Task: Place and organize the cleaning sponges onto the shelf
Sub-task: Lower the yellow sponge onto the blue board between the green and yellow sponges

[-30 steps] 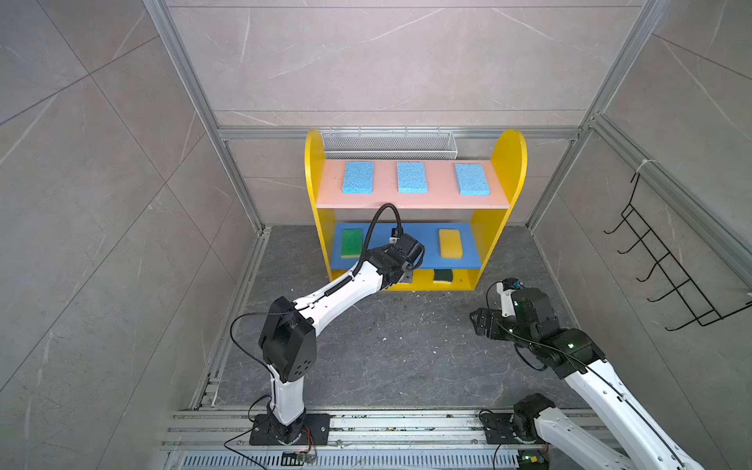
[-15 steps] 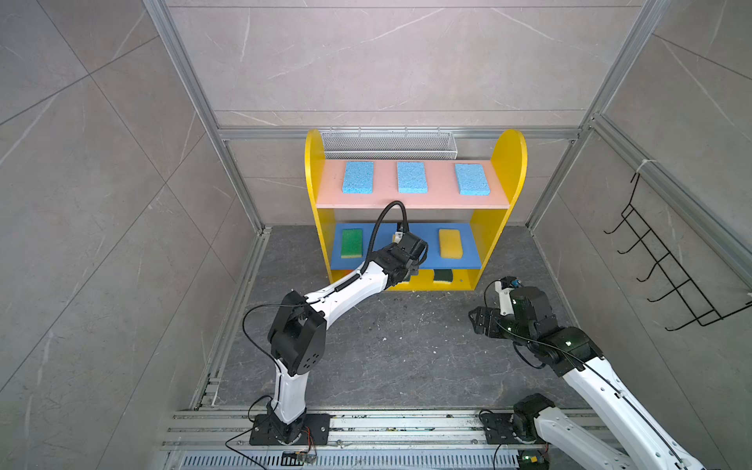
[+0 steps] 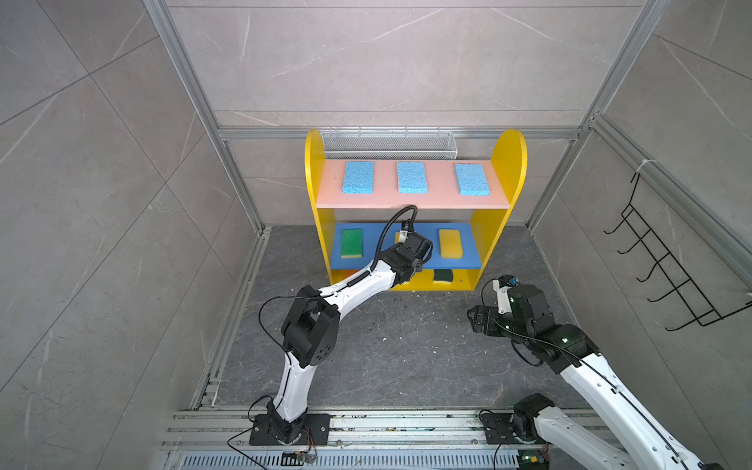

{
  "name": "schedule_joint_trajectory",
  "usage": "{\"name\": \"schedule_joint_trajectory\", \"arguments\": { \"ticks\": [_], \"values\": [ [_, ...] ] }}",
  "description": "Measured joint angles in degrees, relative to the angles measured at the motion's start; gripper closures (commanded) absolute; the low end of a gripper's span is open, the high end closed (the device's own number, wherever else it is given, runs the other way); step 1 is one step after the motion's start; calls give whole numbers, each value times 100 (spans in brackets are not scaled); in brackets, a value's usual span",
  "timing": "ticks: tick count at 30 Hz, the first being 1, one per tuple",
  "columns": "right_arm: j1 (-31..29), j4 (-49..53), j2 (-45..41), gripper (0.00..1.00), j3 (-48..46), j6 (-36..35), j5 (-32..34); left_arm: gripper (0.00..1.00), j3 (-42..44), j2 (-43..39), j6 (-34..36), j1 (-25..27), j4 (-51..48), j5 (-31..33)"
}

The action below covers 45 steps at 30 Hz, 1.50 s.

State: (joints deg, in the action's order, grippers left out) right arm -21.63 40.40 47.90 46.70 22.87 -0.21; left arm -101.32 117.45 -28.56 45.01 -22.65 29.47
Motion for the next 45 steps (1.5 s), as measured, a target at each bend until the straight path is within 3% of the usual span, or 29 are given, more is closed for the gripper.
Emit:
{"name": "schedule_joint_trajectory", "arguments": {
  "ticks": [16, 24, 45],
  "values": [
    [0, -20, 81, 12, 0, 0, -116, 30, -358, 289, -59, -136, -7, -76],
    [0, -17, 87, 12, 7, -20, -136, 17, -461, 415, -48, -157, -7, -109],
    [0, 9, 26, 12, 22, -17, -157, 11, -175, 212, -37, -146, -7, -107]
  ]
}}
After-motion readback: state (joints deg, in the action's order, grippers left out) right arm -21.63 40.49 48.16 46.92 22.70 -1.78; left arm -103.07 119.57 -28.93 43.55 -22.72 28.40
